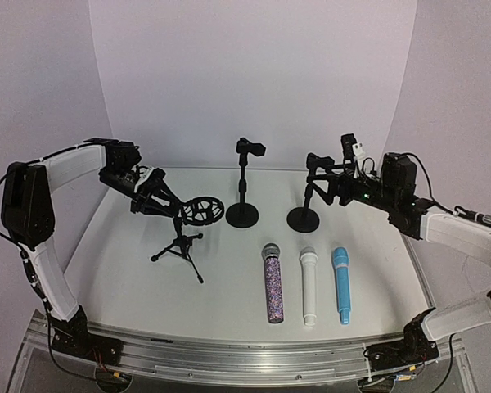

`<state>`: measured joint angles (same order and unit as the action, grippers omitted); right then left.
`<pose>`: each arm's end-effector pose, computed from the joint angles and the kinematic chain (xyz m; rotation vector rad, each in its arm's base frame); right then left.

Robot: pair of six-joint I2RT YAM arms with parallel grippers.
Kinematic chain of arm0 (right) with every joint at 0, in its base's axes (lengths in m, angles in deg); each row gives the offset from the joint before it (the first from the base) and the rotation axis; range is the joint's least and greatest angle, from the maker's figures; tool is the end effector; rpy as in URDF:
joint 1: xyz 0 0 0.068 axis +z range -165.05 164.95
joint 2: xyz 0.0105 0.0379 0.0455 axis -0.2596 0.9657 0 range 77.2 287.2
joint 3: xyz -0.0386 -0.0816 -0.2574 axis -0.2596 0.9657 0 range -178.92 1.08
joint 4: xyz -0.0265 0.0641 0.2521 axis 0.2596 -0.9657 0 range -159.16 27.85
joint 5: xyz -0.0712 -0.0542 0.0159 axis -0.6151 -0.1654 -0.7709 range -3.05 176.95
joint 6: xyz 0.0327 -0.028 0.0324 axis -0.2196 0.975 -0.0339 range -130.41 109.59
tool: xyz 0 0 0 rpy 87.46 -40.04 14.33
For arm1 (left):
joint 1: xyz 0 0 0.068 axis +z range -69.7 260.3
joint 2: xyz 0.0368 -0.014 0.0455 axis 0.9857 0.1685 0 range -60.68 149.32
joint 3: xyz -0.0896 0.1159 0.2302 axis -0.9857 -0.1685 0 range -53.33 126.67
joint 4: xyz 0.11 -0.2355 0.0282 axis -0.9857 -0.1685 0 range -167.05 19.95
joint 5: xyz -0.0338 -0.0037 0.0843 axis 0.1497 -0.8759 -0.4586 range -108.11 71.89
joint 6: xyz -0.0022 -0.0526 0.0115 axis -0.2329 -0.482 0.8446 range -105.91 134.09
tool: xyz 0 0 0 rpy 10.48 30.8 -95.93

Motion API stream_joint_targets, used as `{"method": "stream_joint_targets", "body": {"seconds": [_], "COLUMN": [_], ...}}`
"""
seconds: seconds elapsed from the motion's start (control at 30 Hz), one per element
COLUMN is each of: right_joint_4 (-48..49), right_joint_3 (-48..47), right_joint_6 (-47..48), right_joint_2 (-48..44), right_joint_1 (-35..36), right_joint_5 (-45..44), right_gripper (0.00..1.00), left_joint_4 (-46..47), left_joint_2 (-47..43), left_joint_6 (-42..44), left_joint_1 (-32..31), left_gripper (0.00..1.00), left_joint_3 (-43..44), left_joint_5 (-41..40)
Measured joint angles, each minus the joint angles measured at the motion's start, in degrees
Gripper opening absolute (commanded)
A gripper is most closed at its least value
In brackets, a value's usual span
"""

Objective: Attach the microphones to the stand

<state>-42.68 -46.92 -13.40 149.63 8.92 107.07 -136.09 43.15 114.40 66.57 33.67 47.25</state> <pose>0.2647 0.1311 0.3092 -0.5713 1.5932 0.6454 0.3284 -0.1136 0.2683 1.8225 1.0818 -0.8983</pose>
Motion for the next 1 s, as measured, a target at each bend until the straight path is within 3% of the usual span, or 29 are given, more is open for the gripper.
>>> {"method": "stream_joint_targets", "body": {"seconds": [0.23,0.4,0.7,1.0], "right_joint_4": [-0.9,-0.2,9.0,18.1], "right_joint_3": [-1.0,-2.3,-8.2,-20.6], "right_joint_6": [0.2,0.0,-0.7,-1.6], "right_joint_2": [1.8,7.0,22.5,38.5], "right_joint_1": [5.4,11.0,19.7,24.2], "right_joint_5": [0.0,0.1,2.1,6.8], "right_gripper": [0.9,0.9,0.87,0.85], "left_joint_4": [-0.1,-1.6,-3.7,-5.0], "left_joint_2": [-4.1,-4.8,-6.1,-7.1], "left_joint_6": [-3.1,-6.3,-9.4,-13.0], "left_joint_1": [0.2,0.2,0.3,0.3], "left_gripper": [0.0,0.0,0.0,0.0], "left_joint_3": [0.4,5.5,8.4,11.9], "left_joint_5": [1.3,1.8,2.1,2.1]}}
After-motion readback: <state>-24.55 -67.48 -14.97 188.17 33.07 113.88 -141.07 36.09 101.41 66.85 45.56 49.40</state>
